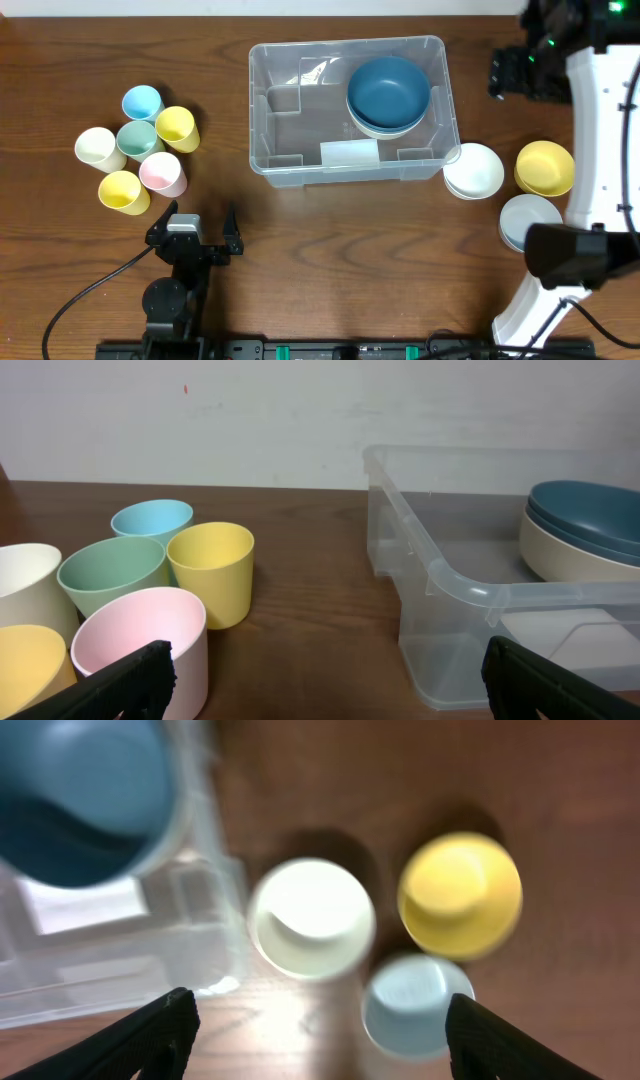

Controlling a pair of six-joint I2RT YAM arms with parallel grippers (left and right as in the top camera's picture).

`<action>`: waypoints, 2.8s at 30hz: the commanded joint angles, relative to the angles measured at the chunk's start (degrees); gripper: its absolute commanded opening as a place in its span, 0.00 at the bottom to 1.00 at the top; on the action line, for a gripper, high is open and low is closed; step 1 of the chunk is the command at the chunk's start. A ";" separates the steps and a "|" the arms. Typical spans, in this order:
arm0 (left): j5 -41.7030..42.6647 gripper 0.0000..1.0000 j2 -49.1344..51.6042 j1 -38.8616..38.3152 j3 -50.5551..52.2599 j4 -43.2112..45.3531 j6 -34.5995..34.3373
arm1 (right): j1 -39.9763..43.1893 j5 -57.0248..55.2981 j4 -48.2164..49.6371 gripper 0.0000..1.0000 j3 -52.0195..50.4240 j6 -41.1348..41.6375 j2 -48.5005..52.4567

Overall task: Pack container
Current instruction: 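Move the right gripper down to the yellow bowl and grasp its rim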

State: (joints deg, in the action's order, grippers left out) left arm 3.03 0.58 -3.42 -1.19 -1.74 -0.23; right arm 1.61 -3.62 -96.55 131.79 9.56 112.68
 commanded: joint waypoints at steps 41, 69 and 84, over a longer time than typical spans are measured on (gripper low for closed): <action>0.00 0.98 -0.35 0.24 0.96 -2.05 -0.68 | 10.29 -1.31 47.89 0.72 -52.94 9.31 -1.03; 0.00 0.98 -0.35 0.24 0.96 -2.05 -0.68 | 10.78 12.63 45.97 0.71 -46.58 1.73 -5.60; 0.00 0.98 -0.35 0.24 0.96 -2.05 -0.68 | 12.59 -0.46 43.85 0.68 -48.46 11.72 -5.51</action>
State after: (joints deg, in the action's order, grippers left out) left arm 3.05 0.58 -3.42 -1.19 -1.74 -0.23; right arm 12.97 -0.64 -52.82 84.47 18.37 106.89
